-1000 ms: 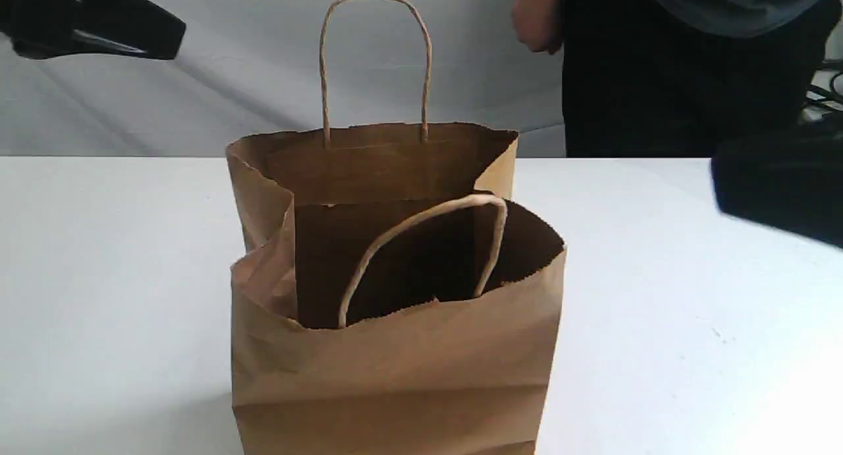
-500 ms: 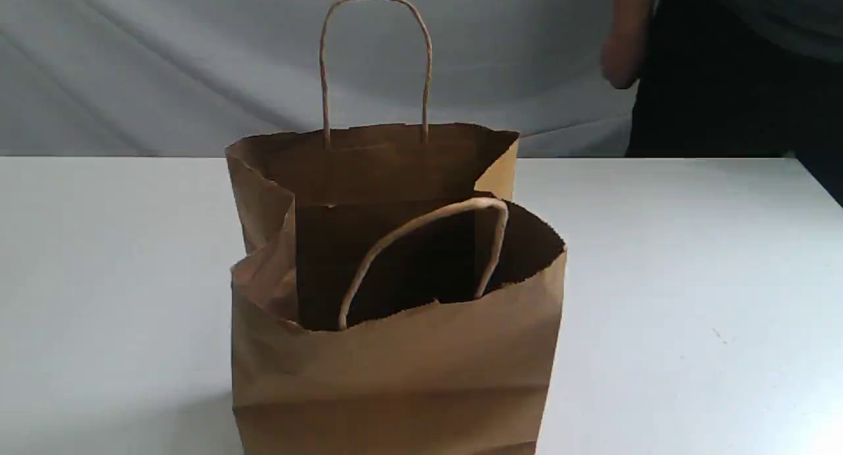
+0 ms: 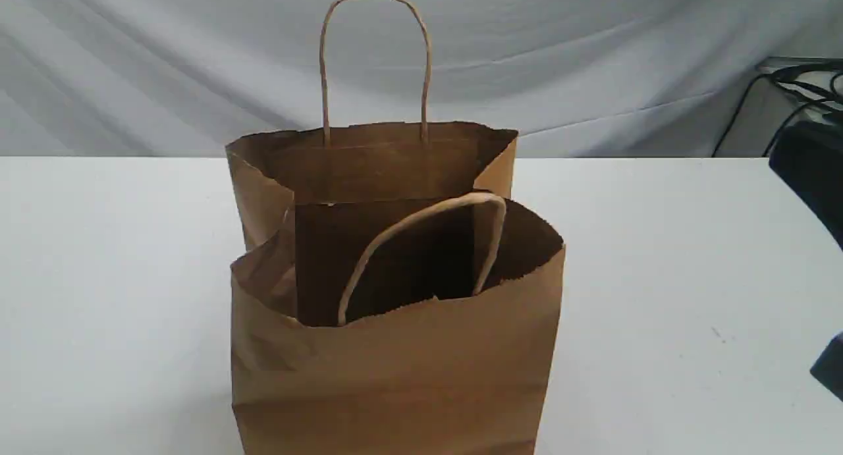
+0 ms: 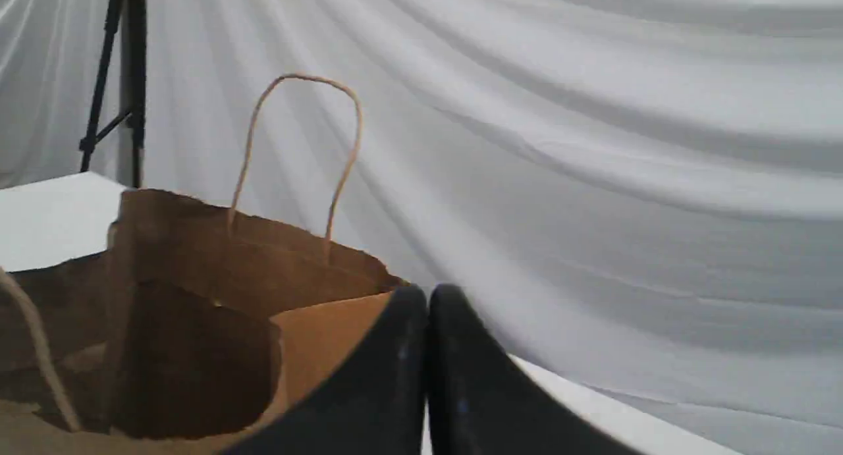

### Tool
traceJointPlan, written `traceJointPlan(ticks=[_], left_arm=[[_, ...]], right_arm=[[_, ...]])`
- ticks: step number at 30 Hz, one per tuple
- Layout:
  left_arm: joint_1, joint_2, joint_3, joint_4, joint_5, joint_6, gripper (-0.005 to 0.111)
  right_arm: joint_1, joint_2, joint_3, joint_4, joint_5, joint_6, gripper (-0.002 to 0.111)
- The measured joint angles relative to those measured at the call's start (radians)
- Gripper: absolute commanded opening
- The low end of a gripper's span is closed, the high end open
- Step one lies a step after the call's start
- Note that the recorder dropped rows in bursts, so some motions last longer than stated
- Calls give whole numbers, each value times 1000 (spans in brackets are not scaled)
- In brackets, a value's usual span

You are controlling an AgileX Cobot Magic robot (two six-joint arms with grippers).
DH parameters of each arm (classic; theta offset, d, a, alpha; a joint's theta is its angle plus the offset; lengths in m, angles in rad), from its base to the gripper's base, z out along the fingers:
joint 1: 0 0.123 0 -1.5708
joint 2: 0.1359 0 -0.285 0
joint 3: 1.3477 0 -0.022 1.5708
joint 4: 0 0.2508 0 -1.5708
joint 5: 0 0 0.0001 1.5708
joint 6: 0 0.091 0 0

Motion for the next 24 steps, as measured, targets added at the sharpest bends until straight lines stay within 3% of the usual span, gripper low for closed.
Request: traceJointPlan(ticks=[6,24], left_arm=[[0,-61,93,-29,-132,-32,0],[0,-63,101,-98,-159,-42,0]], right_arm=[[0,0,119,14,-229,2,0],[0,0,136,24,-212,7,0]])
